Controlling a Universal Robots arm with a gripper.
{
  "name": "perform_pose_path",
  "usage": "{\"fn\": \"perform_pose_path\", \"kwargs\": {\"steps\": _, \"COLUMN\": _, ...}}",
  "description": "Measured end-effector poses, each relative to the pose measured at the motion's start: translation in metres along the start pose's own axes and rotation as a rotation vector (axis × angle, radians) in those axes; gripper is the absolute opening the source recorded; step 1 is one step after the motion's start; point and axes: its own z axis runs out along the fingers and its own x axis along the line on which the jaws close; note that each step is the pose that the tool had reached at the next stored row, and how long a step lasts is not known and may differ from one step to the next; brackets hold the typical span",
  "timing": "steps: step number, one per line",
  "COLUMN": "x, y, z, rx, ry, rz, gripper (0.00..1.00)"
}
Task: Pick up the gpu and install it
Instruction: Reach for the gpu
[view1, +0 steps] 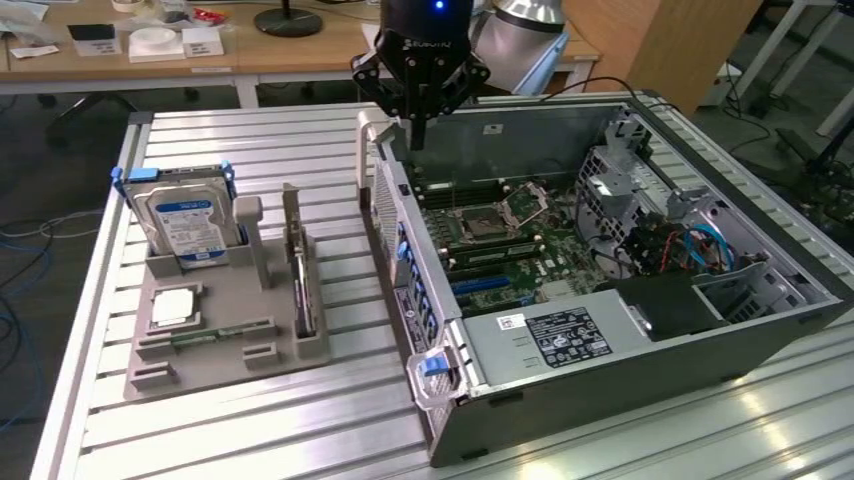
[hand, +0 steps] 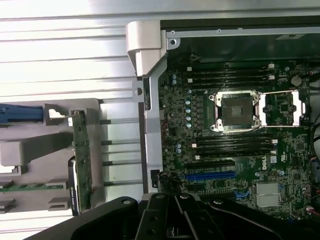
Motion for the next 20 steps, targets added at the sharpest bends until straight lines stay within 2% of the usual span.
{"fn": "perform_pose_path", "kwargs": {"steps": 20, "x": 0.024, "y": -0.0018, "z": -0.0001, "rx": 0.0, "ry": 0.0, "rz": 0.0, "gripper": 0.11}}
